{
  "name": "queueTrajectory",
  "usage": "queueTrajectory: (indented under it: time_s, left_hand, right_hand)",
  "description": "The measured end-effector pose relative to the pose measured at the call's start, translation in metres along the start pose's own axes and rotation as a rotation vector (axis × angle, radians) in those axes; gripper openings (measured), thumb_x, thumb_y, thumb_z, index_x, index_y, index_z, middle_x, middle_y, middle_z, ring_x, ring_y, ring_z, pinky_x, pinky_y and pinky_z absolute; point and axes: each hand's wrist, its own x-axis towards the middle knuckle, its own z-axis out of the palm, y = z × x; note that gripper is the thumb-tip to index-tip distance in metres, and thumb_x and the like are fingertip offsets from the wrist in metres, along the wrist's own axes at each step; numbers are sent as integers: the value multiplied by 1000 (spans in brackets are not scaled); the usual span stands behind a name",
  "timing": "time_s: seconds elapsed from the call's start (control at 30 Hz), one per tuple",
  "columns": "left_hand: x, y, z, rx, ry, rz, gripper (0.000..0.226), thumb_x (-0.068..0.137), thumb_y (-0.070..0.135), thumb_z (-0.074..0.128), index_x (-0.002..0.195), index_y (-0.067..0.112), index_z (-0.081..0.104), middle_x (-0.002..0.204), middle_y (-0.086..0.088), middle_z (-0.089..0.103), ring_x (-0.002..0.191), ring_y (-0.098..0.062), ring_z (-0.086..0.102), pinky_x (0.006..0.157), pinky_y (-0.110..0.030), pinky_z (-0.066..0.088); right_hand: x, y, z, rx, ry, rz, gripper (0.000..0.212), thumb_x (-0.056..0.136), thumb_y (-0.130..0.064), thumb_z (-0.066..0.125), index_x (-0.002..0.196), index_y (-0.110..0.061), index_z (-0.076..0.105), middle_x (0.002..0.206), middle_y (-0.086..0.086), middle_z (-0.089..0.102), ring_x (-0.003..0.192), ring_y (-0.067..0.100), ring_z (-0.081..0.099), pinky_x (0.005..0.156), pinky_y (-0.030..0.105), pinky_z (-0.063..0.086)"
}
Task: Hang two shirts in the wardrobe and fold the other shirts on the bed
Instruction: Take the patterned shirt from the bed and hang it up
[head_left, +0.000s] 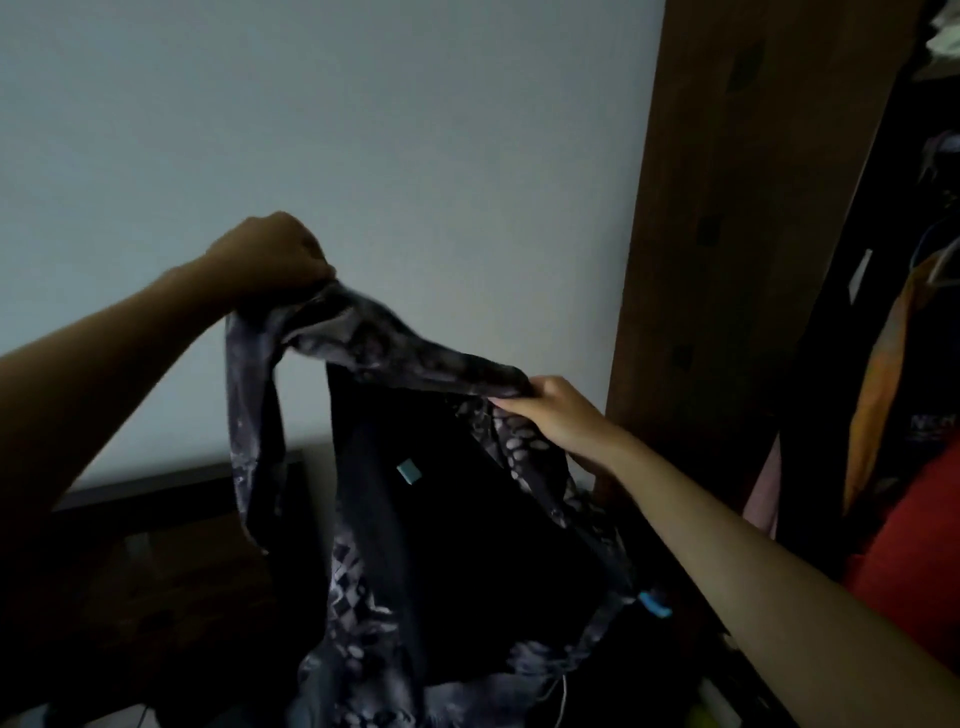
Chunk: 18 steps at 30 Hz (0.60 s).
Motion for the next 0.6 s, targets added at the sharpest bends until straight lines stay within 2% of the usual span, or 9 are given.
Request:
queueTrajectory:
  time_s: [0.07,0.1,0.17,0.2,0.23,0.33,0.4,0.5,0.6]
  left_hand:
    - [-9,3,5,-130,90,134,26,91,32,70,107,12,74,110,-12,73,107,-30,67,91,-34,47]
    - [-17,11,7,-224,61,218,36,89,44,70,112,17,73,111,-5,74,107,-22,67,92,-31,47]
    - [-40,34,9,-322,-234,356,61,75,72,68,119,31,68,116,17,70,110,-1,64,97,-25,46]
    - [-49,43,13,-326,-391,401,66,69,76,69,121,35,66,116,22,69,110,6,63,98,-24,46]
    - [-54,48,20,-320,-470,439,63,70,72,73,120,34,66,115,22,70,109,5,64,97,-25,49]
    - [-52,43,30,-382,-377,473,39,78,43,80,110,22,74,102,9,77,103,-12,71,94,-42,55]
    - [-48,35,30,-426,-379,467,28,80,37,78,104,21,78,97,6,79,98,-10,72,93,-40,57]
    - [-45,28,36,-529,-302,407,24,79,38,74,94,20,79,90,3,79,84,-7,70,81,-31,57]
    - [-34,25,46,-729,-160,243,9,89,23,72,89,16,78,88,-3,78,75,-9,68,75,-31,55]
  right_hand:
    - [6,-26,9,-41,-28,-38,18,96,-6,61,80,0,63,62,5,60,47,12,58,49,24,49]
    - [10,-37,14,-67,-39,-57,16,95,-3,61,80,2,64,62,4,61,49,12,59,51,23,49]
    - [16,-60,24,-175,-53,-92,12,89,1,60,84,6,69,65,5,64,56,13,59,56,23,47]
    - [19,-69,29,-234,-48,-102,14,86,1,59,87,4,72,67,5,65,58,11,60,56,20,46]
    - [22,-77,32,-269,-49,-95,16,85,1,59,88,1,74,69,6,66,58,10,60,55,19,46]
    - [22,-95,31,-215,-140,-46,17,90,-5,63,100,3,73,81,11,69,71,17,65,65,24,51]
    - [15,-99,16,-183,-268,-55,18,95,-14,65,110,-5,69,95,9,71,83,16,68,74,24,53]
    - [2,-87,-13,-166,-423,2,41,92,-26,69,130,-21,53,119,4,69,105,14,66,91,30,51]
    - [-16,-49,-39,-27,-541,121,65,70,-45,85,122,-18,59,120,1,69,109,13,66,99,29,51]
